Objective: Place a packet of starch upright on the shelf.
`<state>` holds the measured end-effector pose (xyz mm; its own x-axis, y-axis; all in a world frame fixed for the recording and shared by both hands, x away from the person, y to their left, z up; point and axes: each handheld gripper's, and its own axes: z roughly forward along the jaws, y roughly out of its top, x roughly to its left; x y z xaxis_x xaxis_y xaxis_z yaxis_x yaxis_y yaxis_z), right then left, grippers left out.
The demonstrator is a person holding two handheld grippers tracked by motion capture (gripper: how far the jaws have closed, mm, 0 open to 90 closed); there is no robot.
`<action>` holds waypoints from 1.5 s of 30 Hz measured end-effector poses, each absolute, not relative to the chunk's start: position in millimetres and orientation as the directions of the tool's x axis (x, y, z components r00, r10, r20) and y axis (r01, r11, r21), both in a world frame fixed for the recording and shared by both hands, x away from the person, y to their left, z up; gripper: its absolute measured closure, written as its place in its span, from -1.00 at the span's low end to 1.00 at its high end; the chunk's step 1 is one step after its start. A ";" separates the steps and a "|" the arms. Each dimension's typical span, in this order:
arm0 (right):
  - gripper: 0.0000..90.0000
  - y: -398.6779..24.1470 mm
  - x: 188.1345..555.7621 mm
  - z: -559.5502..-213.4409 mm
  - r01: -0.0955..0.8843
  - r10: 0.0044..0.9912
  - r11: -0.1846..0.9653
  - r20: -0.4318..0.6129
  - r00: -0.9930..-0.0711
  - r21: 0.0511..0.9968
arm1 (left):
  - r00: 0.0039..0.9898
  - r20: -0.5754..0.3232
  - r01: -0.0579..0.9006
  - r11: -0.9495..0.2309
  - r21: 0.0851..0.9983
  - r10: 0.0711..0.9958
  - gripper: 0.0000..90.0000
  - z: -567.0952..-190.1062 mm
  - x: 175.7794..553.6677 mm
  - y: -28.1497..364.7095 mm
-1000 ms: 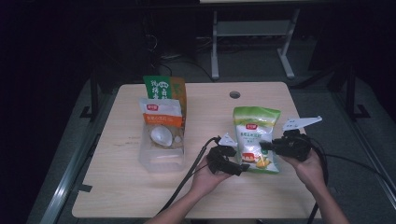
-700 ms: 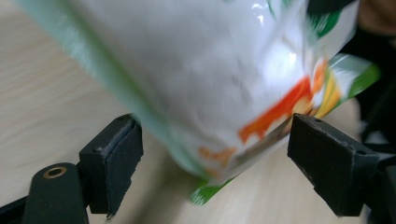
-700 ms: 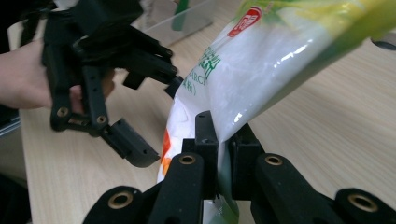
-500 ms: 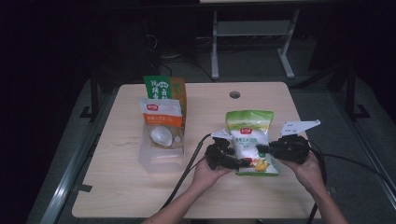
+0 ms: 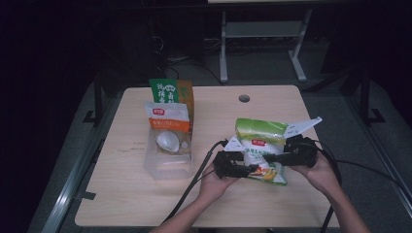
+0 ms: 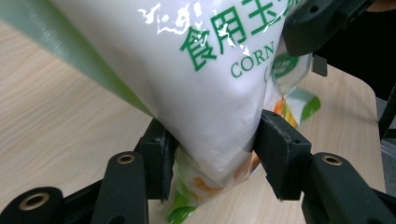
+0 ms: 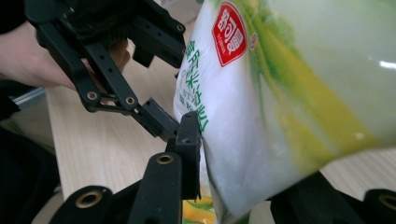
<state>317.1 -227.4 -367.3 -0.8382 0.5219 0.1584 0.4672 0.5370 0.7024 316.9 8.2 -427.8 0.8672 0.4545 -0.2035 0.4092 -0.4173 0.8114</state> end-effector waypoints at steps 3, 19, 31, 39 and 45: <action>0.63 -228.5 318.6 -371.8 0.488 0.529 0.523 0.183 -0.829 0.698 | 0.870 -0.193 0.403 -0.429 0.809 0.453 0.10 -428.6 317.0 8.6; 0.93 -238.2 313.5 -378.4 0.490 0.560 0.458 0.188 -0.807 0.742 | 0.865 -0.163 0.392 -0.437 0.809 0.475 -0.16 -427.2 304.1 24.7; 0.93 -230.9 318.0 -365.6 0.459 0.543 0.424 0.186 -0.819 0.780 | 0.887 -0.104 0.330 -0.462 0.823 0.449 -0.22 -418.6 279.4 38.5; 0.93 -222.0 322.9 -359.2 0.431 0.503 0.425 0.189 -0.843 0.796 | 0.896 -0.114 0.330 -0.472 0.818 0.429 -0.23 -421.5 266.9 54.6; 0.93 -209.6 327.1 -352.5 0.407 0.471 0.433 0.183 -0.863 0.804 | 0.905 -0.103 0.311 -0.480 0.820 0.412 -0.27 -424.2 256.8 63.1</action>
